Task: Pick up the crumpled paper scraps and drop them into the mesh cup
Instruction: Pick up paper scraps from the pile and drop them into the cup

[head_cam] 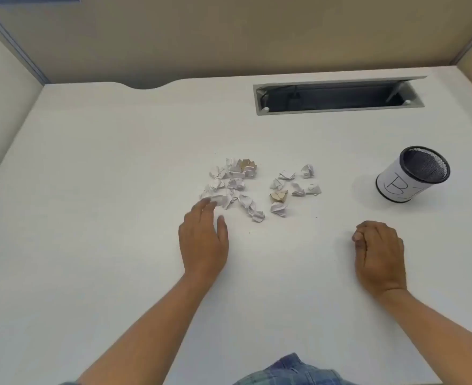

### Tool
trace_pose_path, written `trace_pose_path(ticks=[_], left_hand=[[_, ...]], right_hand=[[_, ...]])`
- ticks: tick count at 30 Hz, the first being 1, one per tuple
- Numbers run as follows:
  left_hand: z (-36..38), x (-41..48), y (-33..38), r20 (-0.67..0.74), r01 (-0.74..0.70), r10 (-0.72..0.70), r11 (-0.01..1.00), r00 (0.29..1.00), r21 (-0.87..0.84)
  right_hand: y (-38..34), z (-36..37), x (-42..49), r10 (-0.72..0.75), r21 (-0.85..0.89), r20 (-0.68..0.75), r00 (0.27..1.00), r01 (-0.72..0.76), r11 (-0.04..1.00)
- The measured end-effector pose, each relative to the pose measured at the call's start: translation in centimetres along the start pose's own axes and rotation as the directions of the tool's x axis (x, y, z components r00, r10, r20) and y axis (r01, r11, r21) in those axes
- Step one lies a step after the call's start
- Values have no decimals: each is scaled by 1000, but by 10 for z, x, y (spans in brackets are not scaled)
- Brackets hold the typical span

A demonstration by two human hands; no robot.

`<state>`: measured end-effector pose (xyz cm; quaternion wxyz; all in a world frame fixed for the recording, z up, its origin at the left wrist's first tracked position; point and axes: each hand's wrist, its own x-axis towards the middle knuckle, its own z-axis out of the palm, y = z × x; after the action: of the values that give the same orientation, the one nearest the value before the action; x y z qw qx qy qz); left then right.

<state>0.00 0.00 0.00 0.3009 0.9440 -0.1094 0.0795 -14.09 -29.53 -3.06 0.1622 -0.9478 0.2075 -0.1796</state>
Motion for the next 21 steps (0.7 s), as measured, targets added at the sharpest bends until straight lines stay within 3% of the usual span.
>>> trace_pose_path(ticks=[3,7,13,18,21], left_hand=[[2,26,4,28,-66,63,988,998,143],[6,39,4,146,-36,-4,961,989,274],[11,22,10,116,114,-150,955,982,275],[10,15,20,31,209,-218,962,976,178],[10,23,23,73,263,-284,940,956,218]], right_hand=[[2,1,1,-17,5,-9,1000,17,1000],[5,2,-1,15,116,7,1000,-16,993],[7,2,2,36,201,69,997,-50,978],[9,0,3,26,242,113,993,-53,969],[12,1,3,8,243,134,991,-41,969]])
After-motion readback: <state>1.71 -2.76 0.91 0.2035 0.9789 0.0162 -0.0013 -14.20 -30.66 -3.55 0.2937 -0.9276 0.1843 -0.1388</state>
